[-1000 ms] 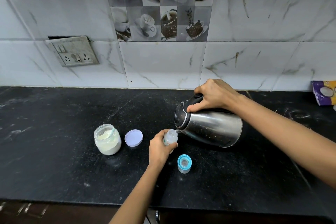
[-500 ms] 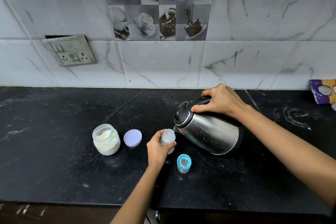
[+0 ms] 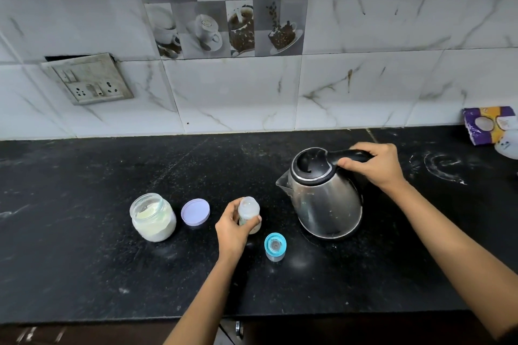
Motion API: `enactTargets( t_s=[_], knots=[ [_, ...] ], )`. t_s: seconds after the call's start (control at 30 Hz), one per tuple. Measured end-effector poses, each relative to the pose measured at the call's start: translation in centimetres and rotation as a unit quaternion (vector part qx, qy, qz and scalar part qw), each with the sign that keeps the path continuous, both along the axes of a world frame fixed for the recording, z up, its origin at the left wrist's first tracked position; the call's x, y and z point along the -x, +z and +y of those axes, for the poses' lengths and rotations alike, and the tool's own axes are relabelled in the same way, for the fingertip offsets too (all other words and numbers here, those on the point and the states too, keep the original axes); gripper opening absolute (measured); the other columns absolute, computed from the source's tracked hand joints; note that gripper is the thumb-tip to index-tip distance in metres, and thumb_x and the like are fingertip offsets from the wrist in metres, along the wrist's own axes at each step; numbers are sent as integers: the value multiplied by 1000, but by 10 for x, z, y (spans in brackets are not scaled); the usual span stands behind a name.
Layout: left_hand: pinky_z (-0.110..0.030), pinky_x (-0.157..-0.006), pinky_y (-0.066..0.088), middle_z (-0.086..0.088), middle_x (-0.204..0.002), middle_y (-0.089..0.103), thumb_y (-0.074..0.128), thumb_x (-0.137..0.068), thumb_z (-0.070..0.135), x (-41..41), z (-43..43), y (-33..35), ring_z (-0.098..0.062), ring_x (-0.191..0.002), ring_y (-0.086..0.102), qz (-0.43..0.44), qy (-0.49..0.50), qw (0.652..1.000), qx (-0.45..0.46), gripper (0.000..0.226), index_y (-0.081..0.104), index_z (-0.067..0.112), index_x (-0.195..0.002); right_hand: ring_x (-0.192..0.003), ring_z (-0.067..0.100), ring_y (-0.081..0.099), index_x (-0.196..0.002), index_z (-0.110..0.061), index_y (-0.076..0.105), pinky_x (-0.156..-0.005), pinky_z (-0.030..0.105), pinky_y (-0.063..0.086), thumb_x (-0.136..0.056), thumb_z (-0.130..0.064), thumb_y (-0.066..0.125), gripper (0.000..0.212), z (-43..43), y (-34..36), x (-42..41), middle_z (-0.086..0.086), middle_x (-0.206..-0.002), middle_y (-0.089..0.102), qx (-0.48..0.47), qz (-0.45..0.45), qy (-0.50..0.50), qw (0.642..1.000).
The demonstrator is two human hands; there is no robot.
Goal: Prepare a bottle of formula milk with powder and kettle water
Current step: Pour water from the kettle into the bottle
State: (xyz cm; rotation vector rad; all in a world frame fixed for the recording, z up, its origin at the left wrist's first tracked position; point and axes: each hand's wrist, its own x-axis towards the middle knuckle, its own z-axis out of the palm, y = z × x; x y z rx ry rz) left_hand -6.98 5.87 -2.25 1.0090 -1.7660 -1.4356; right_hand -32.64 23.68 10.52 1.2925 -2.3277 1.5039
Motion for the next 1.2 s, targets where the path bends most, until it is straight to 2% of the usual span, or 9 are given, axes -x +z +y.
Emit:
enactTargets(
  t_s=[0.17,0.27,0.5,0.67,0.77,0.83,0.93,1.07,1.2],
  knots=[
    [-8,-80,46,14,-106,66,82,-71,7,0,0,0,2,-100,61,-1,-4,1000,-3,48,63,23,-112,-61,-8,54,-70,-33,69,-63,11,42,-65,-34,78,10,31,-23,15,-24,-64,64,54,-67,-18,996],
    [-8,-82,45,14,-107,66,82,-71,8,0,0,-1,1,-100,61,-3,-3,1000,-1,49,62,22,-114,-62,-6,54,-71,-45,70,-65,12,43,-67,-44,74,5,46,-33,22,-22,-66,65,67,-94,-21,993],
    [-11,-84,44,18,-104,64,79,-72,5,0,4,2,5,-98,59,-7,5,1000,2,47,62,23,-112,-73,5,53,-75,-39,66,-74,24,42,-66,-79,61,42,52,-40,30,-12,-73,64,21,-109,-37,993],
    [-17,-93,44,14,-111,63,80,-73,7,-1,1,2,3,-102,58,-19,-10,1000,8,54,58,23,-120,-108,21,43,-117,-11,56,-98,34,33,-75,-58,63,64,52,-47,9,10,-113,52,3,34,-182,983],
    [-16,-99,36,12,-129,51,80,-73,10,-6,1,-1,-2,-117,49,-34,-22,999,12,74,44,17,-137,-106,34,44,-113,-2,51,-100,29,28,-78,-29,69,48,47,-46,-30,23,-109,51,79,164,-245,952],
    [-16,-99,32,12,-133,45,82,-71,11,-15,7,-5,-3,-121,44,-40,-15,999,20,81,40,16,-140,-97,34,50,-103,0,56,-98,26,29,-79,-20,67,34,39,-54,-65,22,-100,56,101,241,-176,949],
    [-10,-93,36,10,-125,50,86,-63,16,-34,23,-20,-3,-112,50,-43,-19,998,43,76,46,19,-128,-96,21,53,-101,-4,63,-90,27,43,-81,-27,66,31,25,-78,-119,10,-99,59,12,218,12,976],
    [-15,-89,44,9,-112,57,87,-57,22,-50,40,-39,-3,-104,54,-80,-91,991,61,69,52,25,-116,-120,12,40,-140,-18,41,-101,32,40,-74,-53,71,81,2,-105,-154,-3,-131,41,-272,64,148,949],
    [-14,-91,42,15,-117,57,89,-60,27,-47,45,-41,1,-109,52,-117,-135,981,72,74,49,33,-123,-123,8,36,-147,-27,29,-101,27,38,-71,-50,76,92,-12,-121,-167,-9,-135,36,-313,-22,155,937]
  ],
)
